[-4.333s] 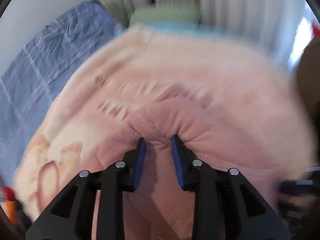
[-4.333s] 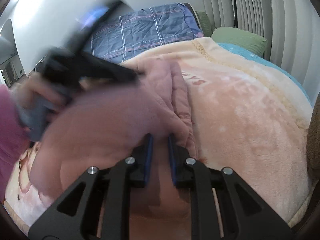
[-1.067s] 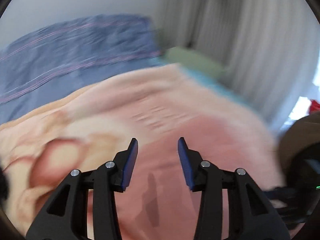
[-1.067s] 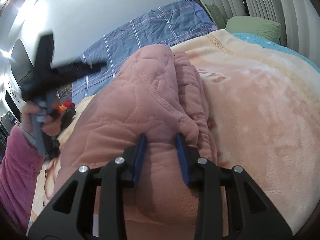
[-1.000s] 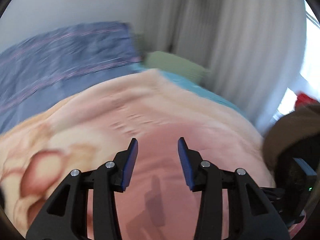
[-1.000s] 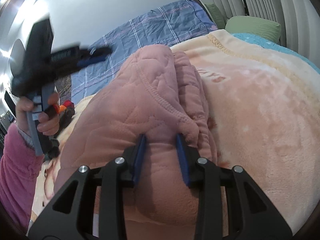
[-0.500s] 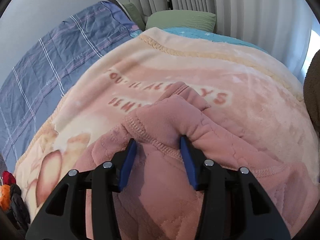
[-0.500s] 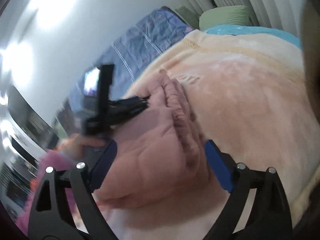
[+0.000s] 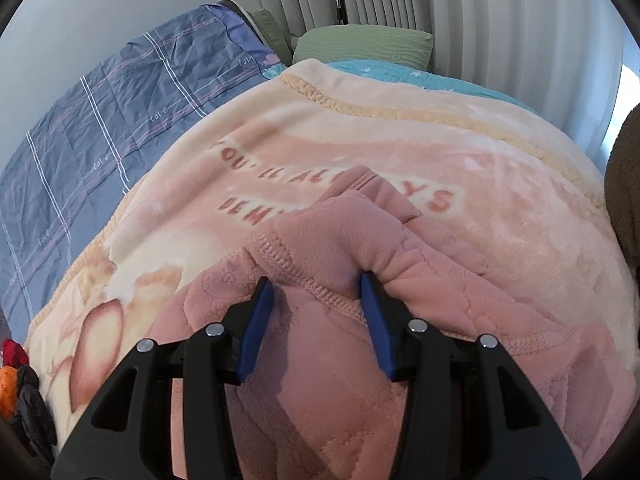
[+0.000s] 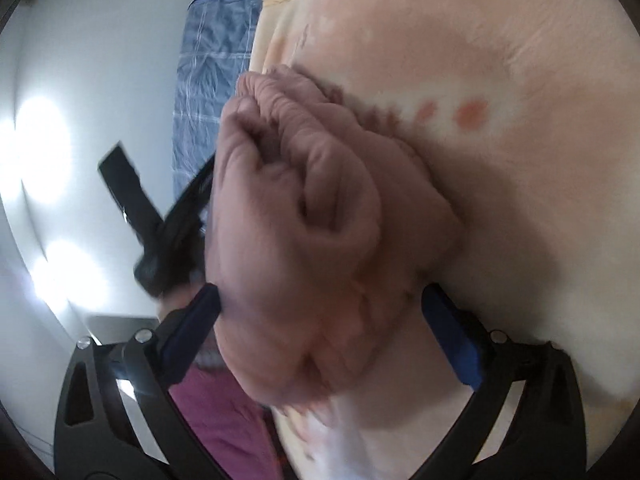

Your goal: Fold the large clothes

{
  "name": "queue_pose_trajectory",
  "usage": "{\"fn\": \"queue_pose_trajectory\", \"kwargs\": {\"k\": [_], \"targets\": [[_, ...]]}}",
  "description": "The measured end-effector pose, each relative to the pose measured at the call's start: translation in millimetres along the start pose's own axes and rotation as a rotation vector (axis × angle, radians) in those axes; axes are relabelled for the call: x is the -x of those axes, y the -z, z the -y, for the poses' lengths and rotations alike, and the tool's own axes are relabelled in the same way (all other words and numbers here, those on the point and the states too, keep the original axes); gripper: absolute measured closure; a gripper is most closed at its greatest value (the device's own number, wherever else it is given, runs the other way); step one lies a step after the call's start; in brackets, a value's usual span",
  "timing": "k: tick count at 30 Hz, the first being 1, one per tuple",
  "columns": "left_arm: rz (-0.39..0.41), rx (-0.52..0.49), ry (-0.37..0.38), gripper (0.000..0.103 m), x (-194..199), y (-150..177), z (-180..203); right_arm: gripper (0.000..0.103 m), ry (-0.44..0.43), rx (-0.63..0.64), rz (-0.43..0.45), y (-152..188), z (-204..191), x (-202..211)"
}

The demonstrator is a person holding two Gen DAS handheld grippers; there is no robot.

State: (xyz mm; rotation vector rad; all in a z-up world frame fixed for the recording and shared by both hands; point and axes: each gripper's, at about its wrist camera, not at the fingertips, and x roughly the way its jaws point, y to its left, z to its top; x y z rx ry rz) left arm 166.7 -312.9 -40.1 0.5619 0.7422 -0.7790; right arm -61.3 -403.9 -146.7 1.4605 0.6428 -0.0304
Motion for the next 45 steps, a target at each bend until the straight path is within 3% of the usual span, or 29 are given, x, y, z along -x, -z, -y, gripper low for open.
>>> {"fn": "queue_pose_trajectory", "kwargs": {"k": [5, 9, 11, 14, 16, 19, 23, 24, 26, 27, 29, 32, 34, 35, 36, 38, 42, 45], "targets": [[0.012, 0.018, 0.009, 0.055, 2, 0, -4, 0.002, 0.014, -0.064, 0.070, -19, 0, -15], [0.050, 0.064, 0.027, 0.045, 12, 0, -15, 0.002, 0.044, -0.003, 0.091, -18, -3, -20], [0.087, 0.142, 0.080, 0.041, 31, -1, -34, 0.006, 0.036, 0.020, 0.089, -18, -2, -17], [0.187, 0.342, 0.171, 0.038, 75, 5, -87, 0.010, 0.028, 0.041, 0.085, -14, -2, -15], [0.233, 0.417, 0.173, 0.034, 96, 20, -122, 0.010, 0.024, 0.042, 0.084, -15, 0, -18], [0.210, 0.453, 0.168, 0.032, 98, 54, -155, 0.010, 0.020, 0.043, 0.080, -16, -1, -19], [0.074, 0.583, 0.381, 0.023, 55, 105, -168, 0.010, 0.022, 0.059, 0.092, -11, 0, -18], [0.050, 0.630, 0.427, 0.017, 39, 117, -166, 0.010, 0.023, 0.063, 0.095, -11, 0, -18], [0.092, 0.768, 0.512, 0.010, 21, 134, -173, 0.010, 0.028, 0.075, 0.099, -6, 1, -15], [0.094, 0.843, 0.601, 0.008, 8, 139, -175, 0.010, 0.035, 0.076, 0.101, -4, 0, -14], [0.068, 0.914, 0.667, 0.001, -14, 141, -171, 0.010, 0.040, 0.070, 0.102, -2, -2, -14], [0.082, 0.886, 0.653, 0.001, -34, 133, -162, 0.010, 0.059, 0.071, 0.106, 0, -7, -15], [0.068, 0.867, 0.587, 0.002, -39, 119, -156, 0.011, 0.091, 0.111, 0.113, 3, -16, -17], [0.082, 0.836, 0.561, 0.028, -36, 112, -153, 0.018, 0.109, 0.161, 0.116, 4, -25, -18], [0.106, 0.785, 0.558, 0.043, -29, 99, -147, 0.024, 0.111, 0.205, 0.116, 4, -34, -17], [0.122, 0.750, 0.504, 0.051, -16, 83, -141, 0.039, 0.107, 0.309, 0.114, 1, -58, -10], [0.204, 0.741, 0.497, 0.055, 13, 47, -145, 0.043, 0.049, 0.392, 0.099, -24, -95, 4], [0.235, 0.722, 0.443, 0.055, 28, 15, -149, 0.044, 0.036, 0.422, 0.124, -69, -124, 9]]}}
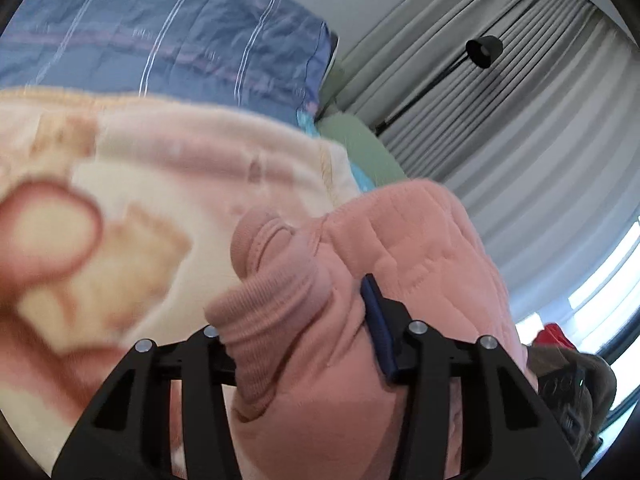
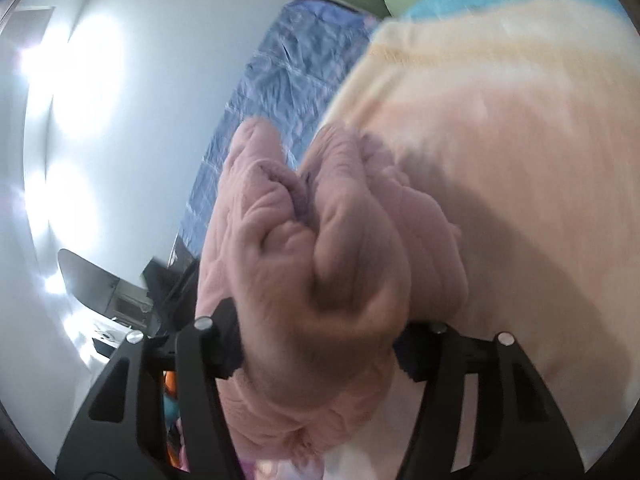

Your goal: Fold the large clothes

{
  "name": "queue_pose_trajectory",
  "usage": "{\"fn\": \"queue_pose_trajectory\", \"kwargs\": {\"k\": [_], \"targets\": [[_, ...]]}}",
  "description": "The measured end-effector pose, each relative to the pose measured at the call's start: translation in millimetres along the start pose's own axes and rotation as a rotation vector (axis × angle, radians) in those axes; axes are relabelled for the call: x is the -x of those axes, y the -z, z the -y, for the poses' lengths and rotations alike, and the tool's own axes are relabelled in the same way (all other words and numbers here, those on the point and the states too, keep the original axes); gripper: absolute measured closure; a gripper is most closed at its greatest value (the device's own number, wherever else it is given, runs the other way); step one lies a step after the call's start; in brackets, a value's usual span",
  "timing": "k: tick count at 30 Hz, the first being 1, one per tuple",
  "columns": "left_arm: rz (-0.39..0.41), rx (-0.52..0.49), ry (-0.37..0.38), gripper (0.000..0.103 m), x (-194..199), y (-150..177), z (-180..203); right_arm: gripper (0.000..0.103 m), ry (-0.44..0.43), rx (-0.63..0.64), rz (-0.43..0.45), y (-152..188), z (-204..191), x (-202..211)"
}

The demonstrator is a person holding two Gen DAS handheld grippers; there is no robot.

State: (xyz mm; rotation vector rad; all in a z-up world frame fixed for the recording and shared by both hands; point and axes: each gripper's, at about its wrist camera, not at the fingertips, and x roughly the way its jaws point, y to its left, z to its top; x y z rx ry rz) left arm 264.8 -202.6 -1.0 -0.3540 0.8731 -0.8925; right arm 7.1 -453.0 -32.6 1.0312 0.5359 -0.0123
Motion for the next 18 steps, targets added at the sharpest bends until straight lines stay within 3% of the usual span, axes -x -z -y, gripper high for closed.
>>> {"fn": "queue_pose_trajectory", "kwargs": {"k": [4, 8, 12, 15, 16, 17, 18], "targets": [[0.046, -0.067, -0.073, 0.055, -18, -44, 34, 0.044, 0.004, 0.073, 0.008, -91, -3, -26], [0.076, -0.072, -0.122, 0.056, -50, -89, 47, 0.044, -0.043, 0.007, -0.011, -165, 14, -61], [0.070, -0.113, -0.196, 0.057, -98, -122, 46, 0.044, -0.020, -0.007, 0.044, -220, 28, -98], [0.112, -0.187, -0.269, 0.057, -135, -143, 48, 0.044, -0.016, 0.002, 0.079, -249, 51, -125], [0.126, -0.214, -0.281, 0.056, -147, -144, 48, 0.040, 0.000, 0.011, 0.092, -258, 62, -136], [0.133, -0.255, -0.346, 0.047, -168, -142, 47, 0.027, 0.028, 0.016, 0.103, -265, 75, -147], [0.113, -0.285, -0.378, 0.044, -186, -135, 44, 0.018, 0.083, 0.015, 0.120, -270, 88, -159]]}}
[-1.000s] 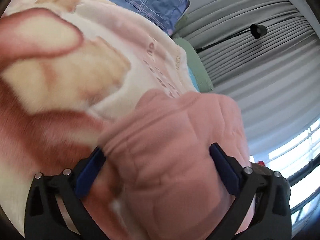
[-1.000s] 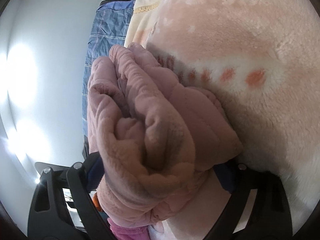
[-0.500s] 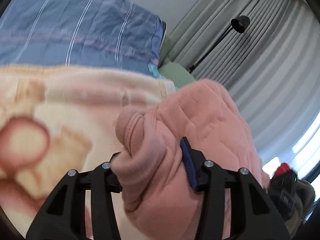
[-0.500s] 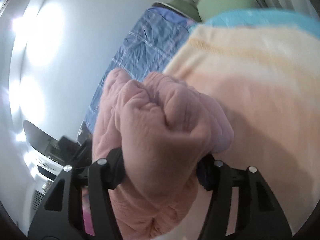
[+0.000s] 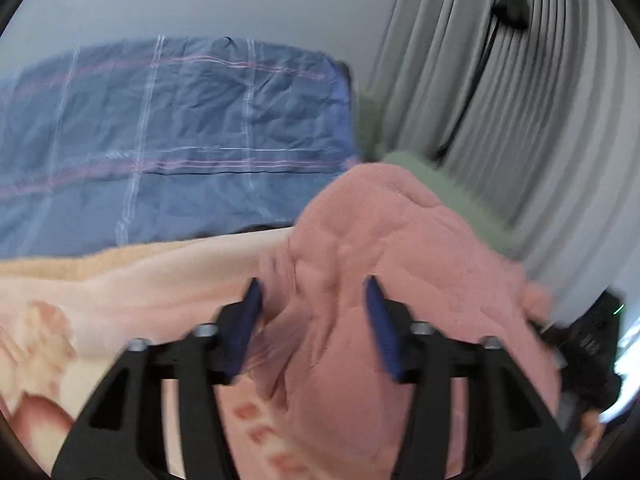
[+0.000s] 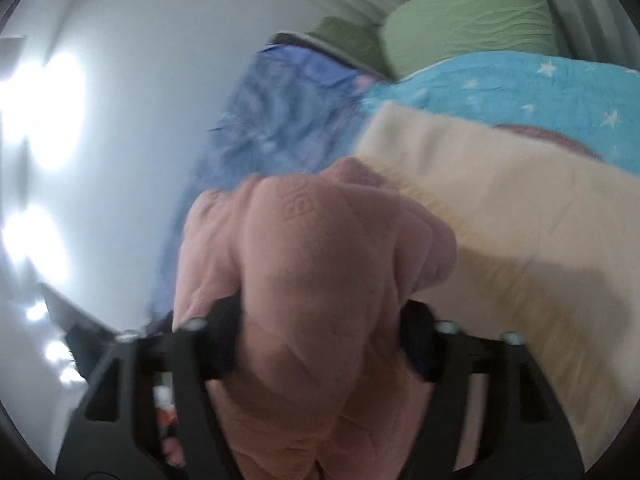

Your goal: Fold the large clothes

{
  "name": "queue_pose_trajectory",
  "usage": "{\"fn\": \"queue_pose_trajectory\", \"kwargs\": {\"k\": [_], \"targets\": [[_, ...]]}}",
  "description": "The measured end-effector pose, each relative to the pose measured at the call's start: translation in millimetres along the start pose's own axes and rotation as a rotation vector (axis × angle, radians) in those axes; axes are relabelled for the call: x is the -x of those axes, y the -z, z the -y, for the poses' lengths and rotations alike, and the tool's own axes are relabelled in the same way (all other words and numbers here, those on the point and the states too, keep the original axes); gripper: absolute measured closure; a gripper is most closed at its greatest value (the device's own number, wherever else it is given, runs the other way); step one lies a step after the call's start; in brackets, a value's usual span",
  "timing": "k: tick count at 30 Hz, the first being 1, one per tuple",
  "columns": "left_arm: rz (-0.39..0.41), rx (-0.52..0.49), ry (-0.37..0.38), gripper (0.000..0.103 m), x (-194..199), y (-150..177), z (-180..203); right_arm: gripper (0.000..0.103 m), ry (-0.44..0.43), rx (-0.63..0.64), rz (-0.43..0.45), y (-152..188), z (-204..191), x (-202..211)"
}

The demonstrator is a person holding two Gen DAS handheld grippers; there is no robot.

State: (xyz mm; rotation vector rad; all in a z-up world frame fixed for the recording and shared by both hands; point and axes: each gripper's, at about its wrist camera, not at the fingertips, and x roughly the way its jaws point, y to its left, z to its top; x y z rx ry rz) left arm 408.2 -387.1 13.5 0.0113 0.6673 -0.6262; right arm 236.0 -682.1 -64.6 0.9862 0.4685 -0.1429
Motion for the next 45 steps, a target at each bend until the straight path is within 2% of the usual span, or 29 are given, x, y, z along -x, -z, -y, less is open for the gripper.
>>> {"fn": "queue_pose_trajectory", "kwargs": {"k": [1, 2, 3, 4, 5, 6, 7, 9, 11, 14, 15, 17, 18, 19, 21, 23, 25, 28, 32, 35, 41, 45], "targets": [[-0.043, -0.037, -0.006, 0.043, -20, 12, 5, 0.009, 0.099, 0.001, 0.025, 1, 18, -13], [-0.102, -0.073, 0.002, 0.043, -40, 27, 10, 0.009, 0.294, 0.029, 0.035, 10, 45, -36], [-0.181, -0.124, 0.014, 0.042, -66, 54, 16, 0.009, 0.341, 0.035, -0.011, 17, 62, -50], [-0.155, -0.151, 0.013, 0.041, -74, 70, 19, 0.009, 0.342, 0.008, -0.025, 17, 68, -55], [-0.079, -0.156, -0.025, 0.037, -75, 85, 20, 0.008, 0.324, 0.007, -0.016, 15, 70, -53], [-0.069, -0.125, -0.010, 0.037, -76, 85, 17, 0.008, 0.297, 0.011, -0.014, 13, 70, -50], [-0.075, -0.082, 0.024, 0.037, -76, 82, 9, 0.008, 0.282, 0.006, -0.006, 12, 69, -47], [-0.121, 0.026, 0.077, 0.026, -76, 72, -10, 0.008, 0.251, 0.012, 0.031, 14, 66, -38], [-0.134, 0.029, 0.061, 0.024, -66, 68, -20, 0.007, 0.218, 0.026, 0.099, 17, 59, -21], [-0.113, -0.008, 0.025, 0.024, -38, 70, -24, 0.007, 0.233, 0.051, 0.235, 23, 44, 11], [-0.114, -0.018, 0.028, 0.020, -22, 76, -26, 0.007, 0.226, 0.048, 0.275, 29, 37, 25], [-0.117, -0.030, 0.033, 0.011, 6, 90, -29, 0.007, 0.225, 0.030, 0.313, 35, 29, 48], [-0.108, -0.035, 0.027, 0.010, 21, 98, -28, 0.007, 0.240, 0.022, 0.321, 41, 23, 59], [-0.094, -0.039, 0.024, 0.010, 36, 104, -29, 0.007, 0.254, 0.023, 0.316, 47, 15, 67], [-0.060, -0.027, 0.006, 0.001, 71, 112, -36, 0.007, 0.304, 0.109, 0.259, 64, -15, 81], [-0.039, -0.022, 0.001, 0.001, 96, 117, -36, 0.006, 0.363, 0.230, 0.241, 92, -51, 101], [-0.024, -0.024, 0.001, 0.001, 128, 123, -34, 0.002, 0.381, 0.306, 0.238, 124, -77, 124], [-0.022, 0.002, -0.005, 0.001, 169, 131, -28, 0.002, 0.353, 0.359, 0.172, 159, -100, 146], [0.041, 0.010, -0.024, 0.001, 224, 143, -22, 0.002, 0.425, 0.471, 0.111, 199, -135, 168], [0.082, -0.058, -0.077, 0.001, 264, 156, -15, 0.002, 0.426, 0.510, 0.150, 230, -153, 192], [0.105, -0.081, -0.079, 0.001, 326, 183, -12, 0.002, 0.433, 0.606, 0.171, 297, -166, 232], [0.150, -0.120, -0.081, 0.001, 369, 205, -10, 0.002, 0.452, 0.599, 0.232, 327, -166, 262]]}}
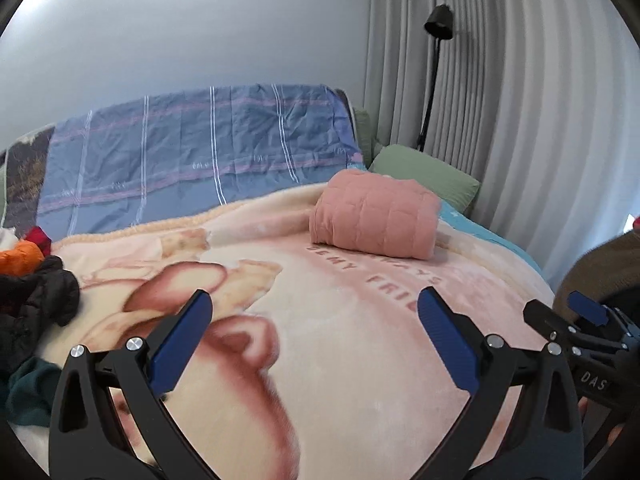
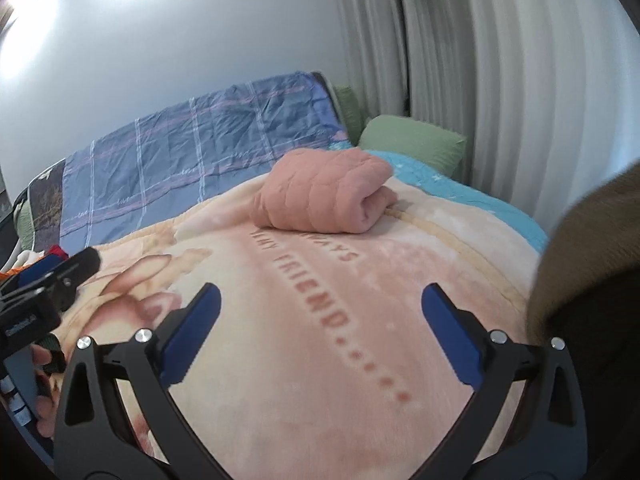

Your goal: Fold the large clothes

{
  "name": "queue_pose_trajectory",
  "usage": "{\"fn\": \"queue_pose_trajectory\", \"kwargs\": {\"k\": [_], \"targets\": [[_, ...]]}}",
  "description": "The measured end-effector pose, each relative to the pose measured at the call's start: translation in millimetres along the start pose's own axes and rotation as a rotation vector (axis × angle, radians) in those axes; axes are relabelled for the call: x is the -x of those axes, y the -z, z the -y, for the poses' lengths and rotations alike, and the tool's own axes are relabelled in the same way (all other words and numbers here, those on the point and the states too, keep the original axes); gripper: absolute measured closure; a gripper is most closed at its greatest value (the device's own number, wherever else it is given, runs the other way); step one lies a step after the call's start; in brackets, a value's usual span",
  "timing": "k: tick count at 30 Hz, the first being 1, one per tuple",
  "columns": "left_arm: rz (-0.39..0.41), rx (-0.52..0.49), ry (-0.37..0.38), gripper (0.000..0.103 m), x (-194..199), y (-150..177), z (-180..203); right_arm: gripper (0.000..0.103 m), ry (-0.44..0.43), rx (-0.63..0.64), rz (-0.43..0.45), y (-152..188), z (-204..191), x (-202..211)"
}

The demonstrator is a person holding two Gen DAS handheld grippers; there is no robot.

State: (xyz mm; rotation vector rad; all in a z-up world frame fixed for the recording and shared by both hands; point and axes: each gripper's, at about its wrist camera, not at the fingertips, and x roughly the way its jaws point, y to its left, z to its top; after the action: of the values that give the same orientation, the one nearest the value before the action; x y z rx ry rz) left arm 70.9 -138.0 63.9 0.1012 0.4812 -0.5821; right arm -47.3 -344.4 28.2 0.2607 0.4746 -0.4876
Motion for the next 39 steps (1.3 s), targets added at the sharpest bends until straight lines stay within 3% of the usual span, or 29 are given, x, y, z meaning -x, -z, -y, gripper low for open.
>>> {"fn": "queue_pose_trajectory", "kwargs": {"k": [4, 8, 13, 16, 21, 27, 31, 39], "targets": [[0.054, -0.042, -0.035, 0.001, 34, 15, 3, 0.002, 0.034, 0.027, 0.034, 13, -8, 34], [0.054, -0.042, 0.003, 0.001, 59, 26, -1, 0.002, 0.042, 0.073, 0.077, 23, -23, 57], [0.076, -0.041, -0.059, 0.001, 82, 43, -5, 0.002, 0.062, -0.011, 0.056, 32, -22, 75], [0.100, -0.056, -0.068, 0.001, 95, 50, -4, 0.002, 0.094, 0.002, 0.049, 37, -25, 82], [0.089, -0.063, -0.089, 0.001, 107, 58, 2, 0.002, 0.096, 0.035, 0.062, 44, -33, 97], [0.022, -0.038, -0.030, 0.001, 112, 67, 0, 0.002, 0.103, 0.067, 0.068, 52, -39, 111], [0.011, 0.026, -0.094, 0.001, 111, 74, -7, 0.002, 0.166, 0.107, 0.064, 59, -43, 113], [0.089, -0.025, -0.176, 0.001, 119, 79, 8, 0.002, 0.068, 0.136, 0.010, 65, -38, 115]]}}
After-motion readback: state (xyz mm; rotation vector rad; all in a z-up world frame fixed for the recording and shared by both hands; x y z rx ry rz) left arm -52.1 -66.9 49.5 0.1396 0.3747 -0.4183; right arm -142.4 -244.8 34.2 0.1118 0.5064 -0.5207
